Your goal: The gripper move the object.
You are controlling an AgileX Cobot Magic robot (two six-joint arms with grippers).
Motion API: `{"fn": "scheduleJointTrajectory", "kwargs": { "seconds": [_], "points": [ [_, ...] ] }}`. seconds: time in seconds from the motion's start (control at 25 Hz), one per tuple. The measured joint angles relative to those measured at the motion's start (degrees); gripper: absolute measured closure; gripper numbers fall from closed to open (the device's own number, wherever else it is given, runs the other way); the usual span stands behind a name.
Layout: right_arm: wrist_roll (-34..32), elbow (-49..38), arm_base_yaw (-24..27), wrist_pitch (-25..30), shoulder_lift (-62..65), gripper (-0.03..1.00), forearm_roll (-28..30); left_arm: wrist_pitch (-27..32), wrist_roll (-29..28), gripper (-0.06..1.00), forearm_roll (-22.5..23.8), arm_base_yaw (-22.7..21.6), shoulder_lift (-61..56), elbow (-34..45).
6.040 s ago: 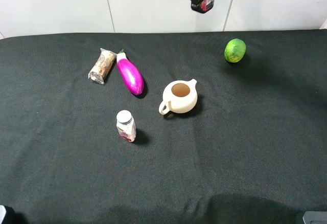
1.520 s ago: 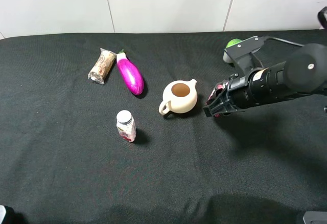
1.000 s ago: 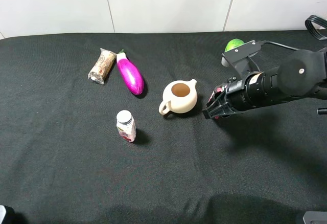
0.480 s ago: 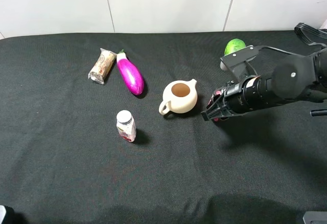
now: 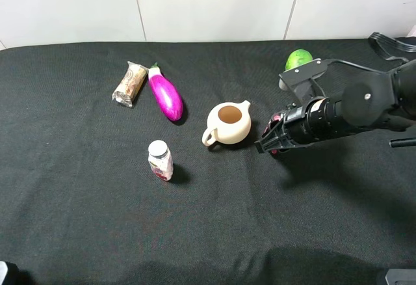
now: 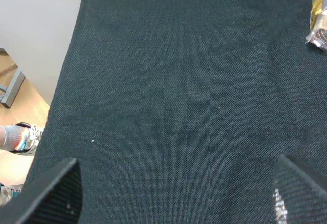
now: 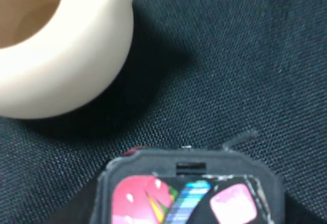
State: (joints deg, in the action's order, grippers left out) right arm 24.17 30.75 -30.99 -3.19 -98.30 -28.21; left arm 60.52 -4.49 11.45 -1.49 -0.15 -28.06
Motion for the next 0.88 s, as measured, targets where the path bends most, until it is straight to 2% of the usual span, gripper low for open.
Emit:
{"fn": "scheduleJointTrajectory", "kwargs": {
  "seconds": [0.88],
  "points": [
    [0.0,1.5,0.0,0.4,-1.8,0.63,0.0,0.0,0.0,0.15,0.0,0.0,0.0,0.0]
  ]
}}
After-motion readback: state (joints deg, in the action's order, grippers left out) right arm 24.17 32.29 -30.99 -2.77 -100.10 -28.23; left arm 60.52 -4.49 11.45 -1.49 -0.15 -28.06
